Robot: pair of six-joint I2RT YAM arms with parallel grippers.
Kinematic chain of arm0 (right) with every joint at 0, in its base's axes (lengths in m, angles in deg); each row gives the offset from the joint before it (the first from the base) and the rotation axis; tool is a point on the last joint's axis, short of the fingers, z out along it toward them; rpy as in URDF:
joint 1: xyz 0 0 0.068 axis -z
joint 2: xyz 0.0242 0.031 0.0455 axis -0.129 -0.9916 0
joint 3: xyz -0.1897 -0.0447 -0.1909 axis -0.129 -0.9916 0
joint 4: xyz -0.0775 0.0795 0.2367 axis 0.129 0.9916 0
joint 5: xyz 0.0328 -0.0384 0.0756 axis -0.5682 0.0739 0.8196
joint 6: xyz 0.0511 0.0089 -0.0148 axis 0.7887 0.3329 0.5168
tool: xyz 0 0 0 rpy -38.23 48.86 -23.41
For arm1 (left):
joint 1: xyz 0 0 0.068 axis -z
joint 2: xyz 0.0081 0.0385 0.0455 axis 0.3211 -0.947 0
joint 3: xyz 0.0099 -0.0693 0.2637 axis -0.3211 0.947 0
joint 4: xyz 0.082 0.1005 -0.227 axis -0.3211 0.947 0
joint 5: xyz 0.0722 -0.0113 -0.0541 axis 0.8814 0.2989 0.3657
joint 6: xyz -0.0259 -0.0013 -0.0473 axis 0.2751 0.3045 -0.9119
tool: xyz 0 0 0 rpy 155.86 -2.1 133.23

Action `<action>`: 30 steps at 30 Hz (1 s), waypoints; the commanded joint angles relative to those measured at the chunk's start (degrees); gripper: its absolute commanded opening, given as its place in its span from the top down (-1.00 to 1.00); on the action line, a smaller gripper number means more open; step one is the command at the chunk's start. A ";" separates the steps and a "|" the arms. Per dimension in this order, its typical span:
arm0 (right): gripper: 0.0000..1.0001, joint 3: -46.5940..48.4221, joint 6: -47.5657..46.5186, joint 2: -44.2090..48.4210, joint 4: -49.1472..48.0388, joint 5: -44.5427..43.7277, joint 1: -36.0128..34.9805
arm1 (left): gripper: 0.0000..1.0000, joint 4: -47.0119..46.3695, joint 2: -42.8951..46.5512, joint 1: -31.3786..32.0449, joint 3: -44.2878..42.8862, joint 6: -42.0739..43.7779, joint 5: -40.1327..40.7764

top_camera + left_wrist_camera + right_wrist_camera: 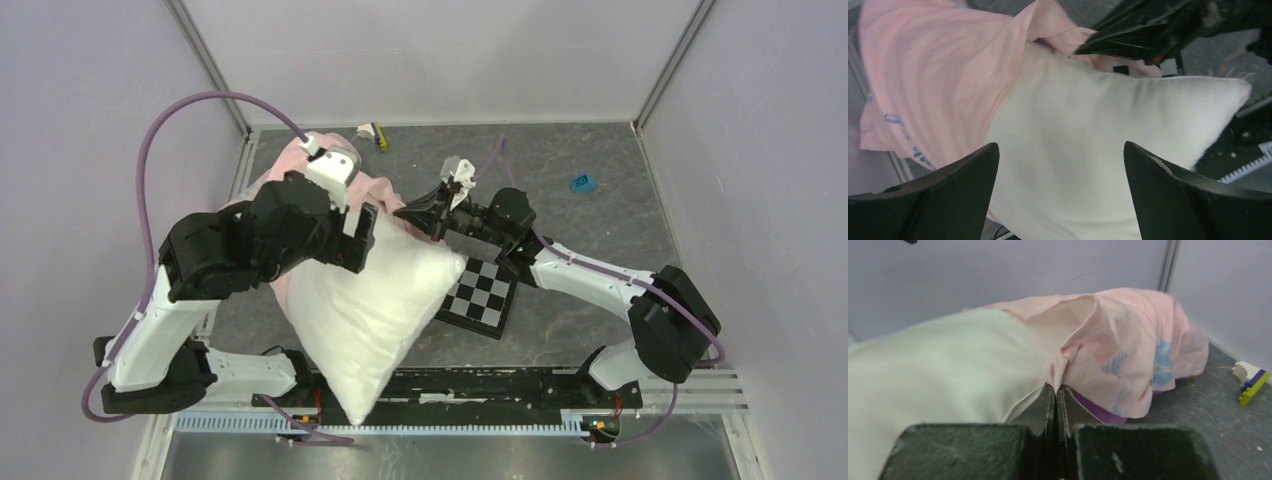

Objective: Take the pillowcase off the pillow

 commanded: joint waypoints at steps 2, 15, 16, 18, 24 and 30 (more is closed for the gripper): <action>1.00 5.08 0.99 2.41 2.88 -4.58 -1.79 | -1.00 -4.51 0.22 10.81 1.74 -6.39 1.09; 1.00 9.10 3.55 -1.51 7.70 -6.12 -2.42 | -1.00 -6.71 -3.33 31.93 18.75 -16.07 20.45; 0.99 9.17 3.48 -1.51 7.95 -6.04 -2.42 | -1.00 -6.59 -3.05 33.61 20.64 -17.39 22.50; 1.00 9.53 3.35 -1.52 8.52 -5.79 -2.42 | -1.00 -5.77 -2.09 37.70 23.87 -20.94 27.30; 0.99 10.25 3.47 -1.21 8.85 -4.78 -2.41 | -1.00 -9.55 -2.01 41.22 35.94 -17.43 36.64; 1.00 11.25 2.21 -0.69 11.44 -5.54 -2.42 | -1.00 -16.30 -2.31 34.70 45.78 -14.59 32.00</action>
